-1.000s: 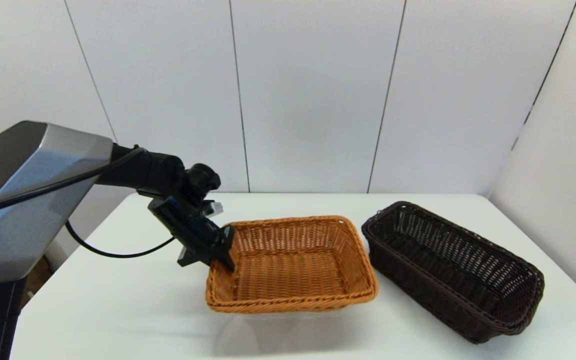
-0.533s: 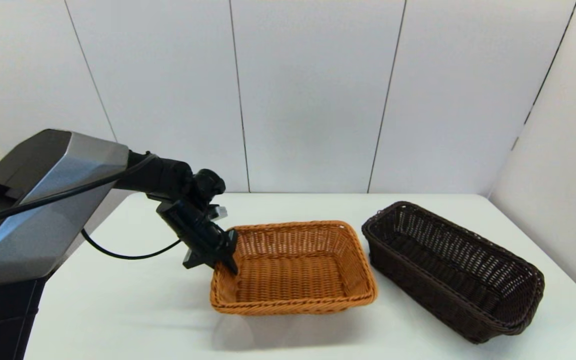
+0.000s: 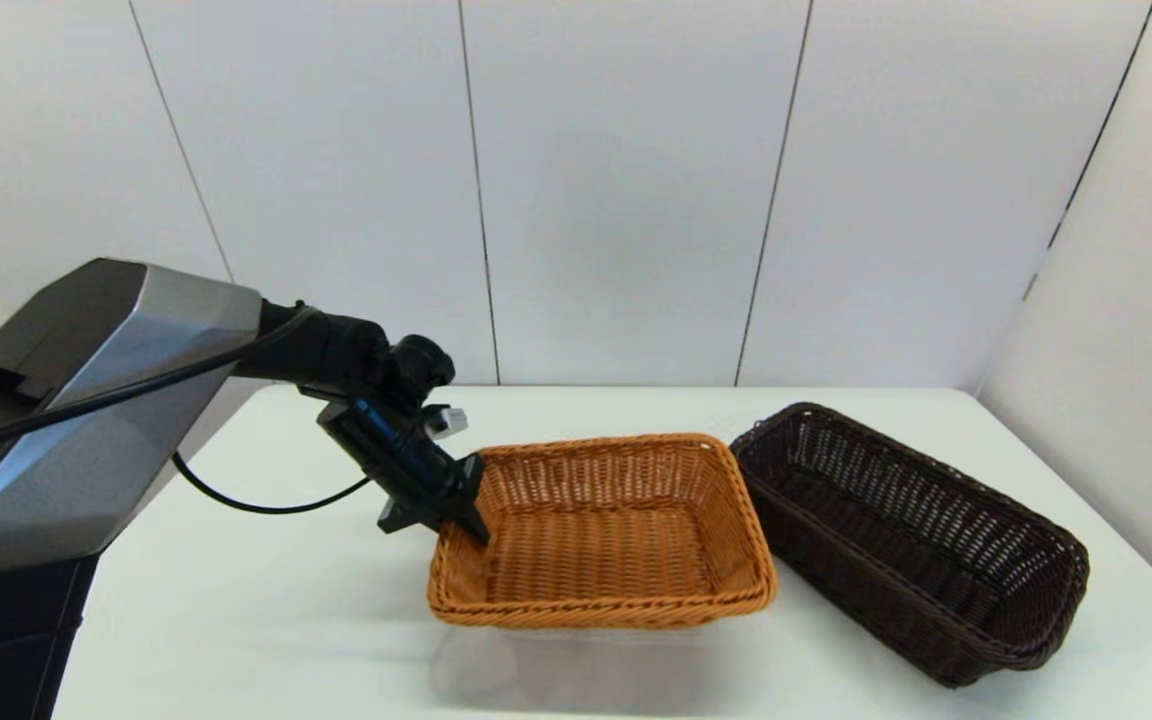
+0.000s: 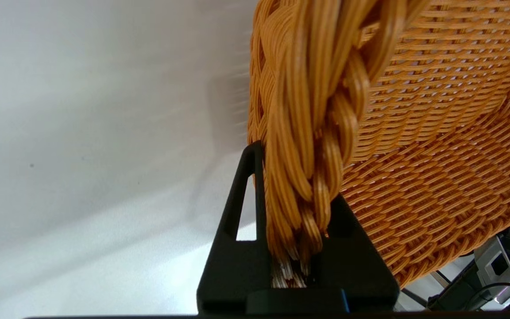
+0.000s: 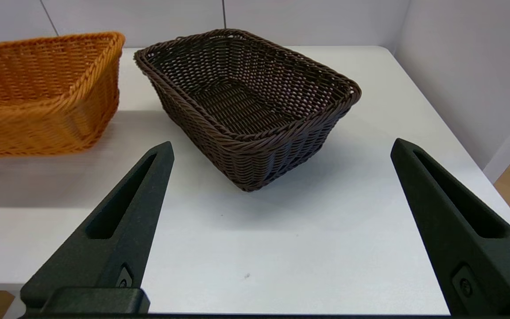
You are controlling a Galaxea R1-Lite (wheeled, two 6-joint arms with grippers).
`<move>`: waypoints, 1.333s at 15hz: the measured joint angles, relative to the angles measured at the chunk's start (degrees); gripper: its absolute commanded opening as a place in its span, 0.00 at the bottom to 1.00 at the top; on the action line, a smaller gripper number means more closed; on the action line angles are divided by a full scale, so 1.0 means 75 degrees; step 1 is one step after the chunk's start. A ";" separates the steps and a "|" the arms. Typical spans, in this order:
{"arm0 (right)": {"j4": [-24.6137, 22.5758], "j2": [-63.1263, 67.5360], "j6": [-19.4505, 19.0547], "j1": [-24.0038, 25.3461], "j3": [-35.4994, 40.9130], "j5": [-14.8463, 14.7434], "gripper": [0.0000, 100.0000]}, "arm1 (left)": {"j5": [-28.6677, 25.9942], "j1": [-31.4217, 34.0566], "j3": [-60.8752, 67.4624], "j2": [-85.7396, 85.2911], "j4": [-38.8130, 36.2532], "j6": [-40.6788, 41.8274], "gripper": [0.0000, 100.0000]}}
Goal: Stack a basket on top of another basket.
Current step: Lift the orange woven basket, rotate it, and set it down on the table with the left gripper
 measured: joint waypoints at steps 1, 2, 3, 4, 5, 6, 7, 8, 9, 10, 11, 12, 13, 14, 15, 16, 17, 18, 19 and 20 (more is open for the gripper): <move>0.0000 0.0000 0.0000 0.0000 0.0000 -0.0003 1.00 | 0.0015 0.0002 -0.0026 0.0023 0.0005 0.0000 0.00; 0.0000 0.0000 -0.0003 -0.0003 0.0000 -0.0003 1.00 | 0.0023 0.0002 -0.0054 0.0041 0.0005 0.0000 0.00; -0.0003 0.0000 -0.0003 -0.0003 0.0000 -0.0007 1.00 | 0.0055 0.0002 -0.0088 0.0052 0.0000 0.0003 0.00; 0.0000 0.0000 0.0000 -0.0003 0.0000 -0.0003 1.00 | 0.0070 0.0002 -0.0125 0.0062 0.0018 -0.0003 0.00; 0.0000 0.0000 0.0000 -0.0003 0.0000 -0.0003 1.00 | 0.0078 0.0002 -0.0172 0.0063 0.0018 0.0003 0.00; -0.0003 0.0000 0.0000 0.0000 0.0000 -0.0003 1.00 | 0.0111 0.0005 -0.0198 0.0067 0.0015 0.0003 0.00; 0.0000 0.0000 0.0000 0.0000 0.0000 -0.0003 1.00 | 0.0210 0.0002 -0.0205 0.0070 0.0020 0.0003 0.00; -0.0003 0.0000 0.0003 -0.0003 0.0000 0.0000 1.00 | 0.0356 0.0002 -0.0216 0.0073 0.0018 0.0003 0.00; 0.0000 0.0000 0.0000 0.0000 0.0000 -0.0003 1.00 | 0.0515 -0.0007 -0.0224 0.0085 0.0018 0.0000 0.00; 0.0000 0.0000 0.0000 0.0000 0.0000 -0.0003 1.00 | 0.0636 -0.0013 -0.0234 0.0093 0.0059 0.0003 0.00; -0.0003 0.0000 0.0000 0.0000 0.0000 -0.0003 1.00 | 0.0691 -0.0013 -0.0280 0.0102 0.0158 0.0003 0.00; -0.0003 0.0000 0.0000 0.0000 0.0000 -0.0003 1.00 | 0.0699 -0.0013 -0.0392 0.0114 0.0301 0.0003 0.00; 0.0000 0.0000 0.0000 0.0000 0.0000 -0.0003 1.00 | 0.0705 -0.0015 -0.0540 0.0132 0.0486 0.0003 0.00; 0.0000 0.0000 0.0000 0.0000 0.0000 -0.0003 1.00 | 0.0710 -0.0015 -0.0712 0.0151 0.0709 0.0000 0.00; 0.0000 0.0000 0.0000 0.0000 0.0000 0.0000 1.00 | 0.0709 -0.0021 -0.0871 0.0166 0.0868 0.0000 0.00; -0.0003 0.0000 -0.0003 0.0000 0.0000 -0.0003 1.00 | 0.0709 -0.0036 -0.1014 0.0184 0.0962 -0.0007 0.00; 0.0000 0.0000 0.0000 0.0000 0.0000 -0.0003 1.00 | 0.0709 -0.0057 -0.1149 0.0219 0.1029 -0.0023 0.00; 0.0000 0.0000 0.0000 0.0000 0.0000 0.0000 1.00 | 0.0702 -0.0072 -0.1253 0.0265 0.1074 -0.0041 0.00; 0.0000 0.0000 -0.0003 0.0000 0.0000 -0.0003 1.00 | 0.0699 -0.0085 -0.1338 0.0323 0.1139 -0.0063 0.00; 0.0000 0.0000 -0.0003 0.0000 0.0000 -0.0003 1.00 | 0.0699 -0.0109 -0.1396 0.0387 0.1198 -0.0067 0.00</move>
